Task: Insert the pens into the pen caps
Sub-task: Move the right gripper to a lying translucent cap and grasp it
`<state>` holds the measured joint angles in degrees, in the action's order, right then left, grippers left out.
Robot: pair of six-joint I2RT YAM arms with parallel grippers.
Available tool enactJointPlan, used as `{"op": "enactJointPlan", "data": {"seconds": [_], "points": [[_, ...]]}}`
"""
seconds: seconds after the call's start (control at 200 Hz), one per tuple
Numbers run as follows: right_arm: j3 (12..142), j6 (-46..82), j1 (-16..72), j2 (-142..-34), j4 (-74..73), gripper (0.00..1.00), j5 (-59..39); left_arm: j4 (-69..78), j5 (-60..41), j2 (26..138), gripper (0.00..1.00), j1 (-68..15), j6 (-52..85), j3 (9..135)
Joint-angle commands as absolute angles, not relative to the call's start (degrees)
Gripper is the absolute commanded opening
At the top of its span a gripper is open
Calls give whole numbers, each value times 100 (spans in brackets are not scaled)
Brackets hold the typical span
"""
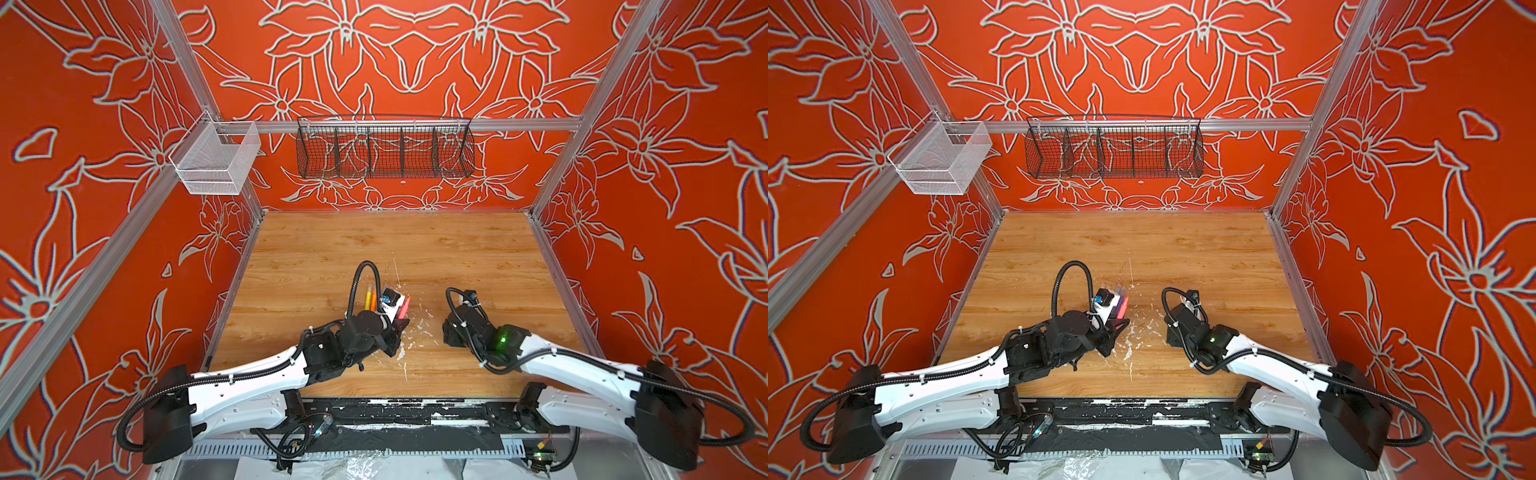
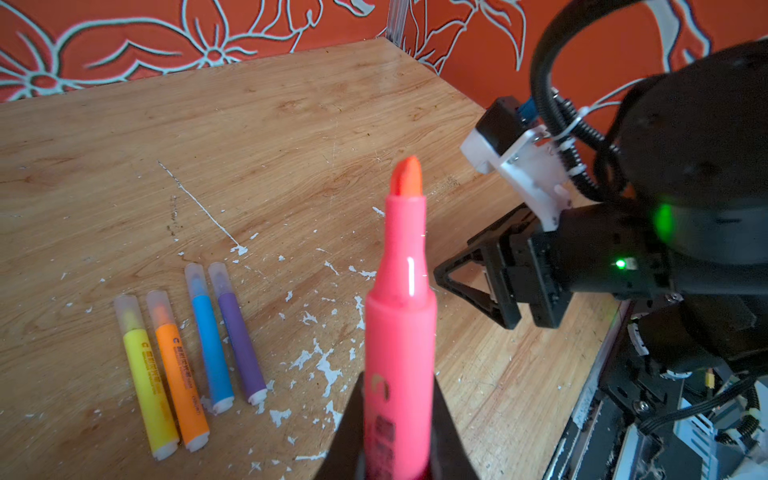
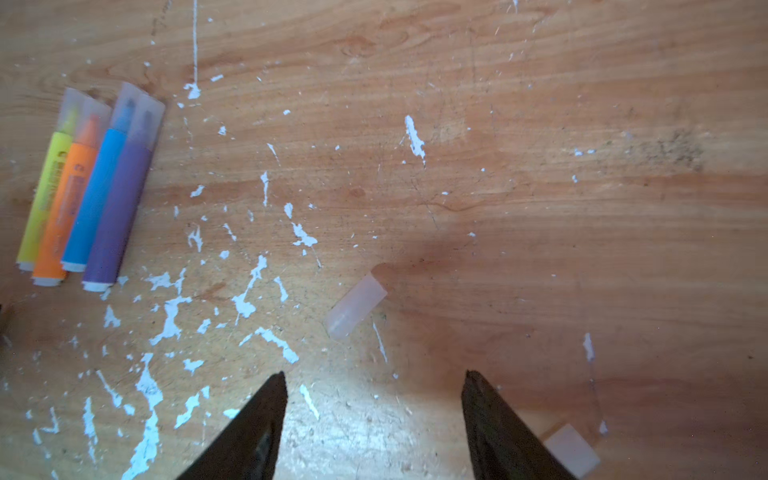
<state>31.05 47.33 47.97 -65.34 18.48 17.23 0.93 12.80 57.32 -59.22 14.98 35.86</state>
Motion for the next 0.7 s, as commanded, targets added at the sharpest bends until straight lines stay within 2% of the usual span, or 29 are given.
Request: {"op": "enactJointPlan", "data": {"seconds": [0.0,0.175,0.56,0.696], "points": [[3298,4661,4765,-6956,1587,69,1358,110,1387,5425,0,-5915,1443,3573],[3523,4710,4731,-7664,1384,66,1135,63,1440,5258,0,-5915,1406,3533],[3757,4692,4553,-8457,1062,64,1070,22,1553,5046,0,-5916,1430,3396],[3965,4617,4553,-8730,1070,57,966,26,1575,5044,0,-5923,1414,3389]]}}
